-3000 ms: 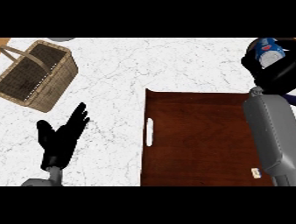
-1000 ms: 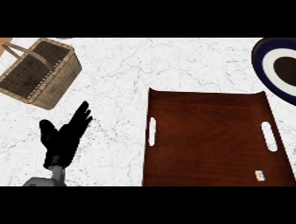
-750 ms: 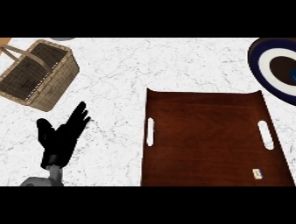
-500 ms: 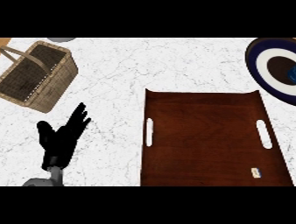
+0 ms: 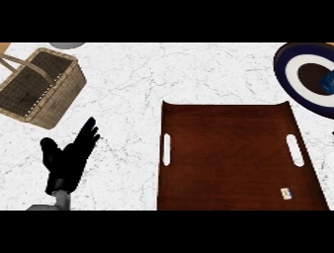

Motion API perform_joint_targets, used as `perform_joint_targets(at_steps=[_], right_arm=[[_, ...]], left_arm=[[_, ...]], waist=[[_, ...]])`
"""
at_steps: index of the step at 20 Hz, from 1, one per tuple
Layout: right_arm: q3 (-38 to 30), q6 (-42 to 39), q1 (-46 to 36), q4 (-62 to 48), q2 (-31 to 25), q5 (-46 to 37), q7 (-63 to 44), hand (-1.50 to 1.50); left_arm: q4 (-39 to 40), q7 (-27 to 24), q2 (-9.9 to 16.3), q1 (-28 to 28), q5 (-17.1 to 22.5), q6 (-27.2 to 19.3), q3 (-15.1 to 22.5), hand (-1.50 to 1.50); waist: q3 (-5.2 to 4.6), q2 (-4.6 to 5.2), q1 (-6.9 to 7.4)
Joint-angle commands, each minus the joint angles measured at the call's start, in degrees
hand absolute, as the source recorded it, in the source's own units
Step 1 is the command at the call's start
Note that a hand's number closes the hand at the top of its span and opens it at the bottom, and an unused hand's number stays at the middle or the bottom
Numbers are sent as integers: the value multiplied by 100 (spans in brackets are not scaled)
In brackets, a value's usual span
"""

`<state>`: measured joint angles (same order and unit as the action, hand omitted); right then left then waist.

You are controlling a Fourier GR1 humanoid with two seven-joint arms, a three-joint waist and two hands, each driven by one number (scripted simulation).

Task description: Pick the can from the tray and place it in the plate

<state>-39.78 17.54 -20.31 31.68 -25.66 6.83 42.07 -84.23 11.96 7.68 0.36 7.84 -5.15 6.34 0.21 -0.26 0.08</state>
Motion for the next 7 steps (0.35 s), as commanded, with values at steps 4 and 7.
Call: perform_joint_targets(at_steps=[4, 7], right_arm=[[602, 367, 904, 1566, 658, 97, -662, -150], [707, 518, 1266, 1829, 950, 103, -495, -150]], left_arm=[[-56, 190, 72, 176, -35, 139, -165, 0], [23, 261, -165, 17, -167, -39, -59, 0]], waist=[[-26, 11, -33], [-24, 17, -30]])
